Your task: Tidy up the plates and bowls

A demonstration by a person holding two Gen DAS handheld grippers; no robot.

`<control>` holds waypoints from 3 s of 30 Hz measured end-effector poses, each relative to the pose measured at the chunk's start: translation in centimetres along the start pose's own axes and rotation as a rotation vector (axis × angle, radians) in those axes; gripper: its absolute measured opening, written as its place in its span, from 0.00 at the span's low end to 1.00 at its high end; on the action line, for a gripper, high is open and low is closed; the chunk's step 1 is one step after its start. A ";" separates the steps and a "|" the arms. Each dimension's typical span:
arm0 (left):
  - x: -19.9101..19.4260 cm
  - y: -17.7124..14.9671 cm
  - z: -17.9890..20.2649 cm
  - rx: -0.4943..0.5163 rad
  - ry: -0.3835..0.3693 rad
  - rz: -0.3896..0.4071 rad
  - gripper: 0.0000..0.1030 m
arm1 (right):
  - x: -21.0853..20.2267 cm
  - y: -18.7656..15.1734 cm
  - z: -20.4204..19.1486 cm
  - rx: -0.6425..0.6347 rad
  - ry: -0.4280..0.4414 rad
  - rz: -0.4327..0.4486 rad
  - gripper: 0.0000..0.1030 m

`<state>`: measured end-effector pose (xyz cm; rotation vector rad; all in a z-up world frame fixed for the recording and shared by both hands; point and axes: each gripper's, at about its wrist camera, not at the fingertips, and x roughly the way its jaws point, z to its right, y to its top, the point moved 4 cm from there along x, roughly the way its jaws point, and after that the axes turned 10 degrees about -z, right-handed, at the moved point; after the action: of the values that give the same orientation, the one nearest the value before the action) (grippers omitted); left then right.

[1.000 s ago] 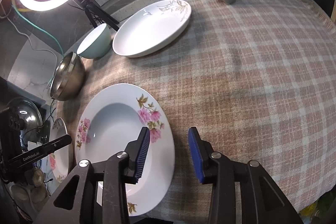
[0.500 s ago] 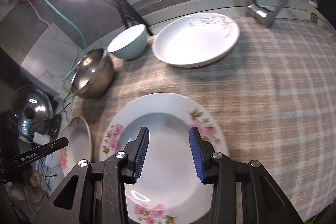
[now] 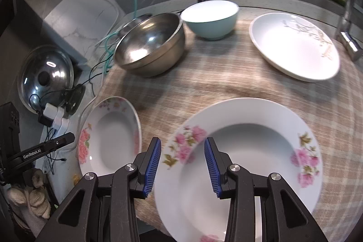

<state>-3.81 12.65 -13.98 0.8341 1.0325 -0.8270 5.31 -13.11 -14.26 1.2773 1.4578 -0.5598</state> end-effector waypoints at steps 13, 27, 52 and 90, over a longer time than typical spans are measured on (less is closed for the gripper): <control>1.4 -0.4 -2.0 -0.033 -0.008 -0.031 0.19 | 3.8 1.1 -3.6 -0.093 0.013 -0.075 0.33; 2.9 -0.2 -2.0 -0.029 -0.038 -0.067 0.19 | 5.7 1.2 -4.6 -0.117 0.010 -0.130 0.26; 3.3 -0.3 -2.0 -0.039 -0.066 -0.063 0.10 | 6.6 1.2 -5.0 -0.094 0.034 -0.153 0.12; 1.1 0.8 4.6 0.097 -0.113 -0.006 0.10 | 0.3 0.4 -1.0 0.015 0.024 -0.046 0.12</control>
<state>-1.10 8.77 -13.54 0.8566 0.9018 -0.9245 5.26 -12.01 -14.06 1.2686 1.5083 -0.5883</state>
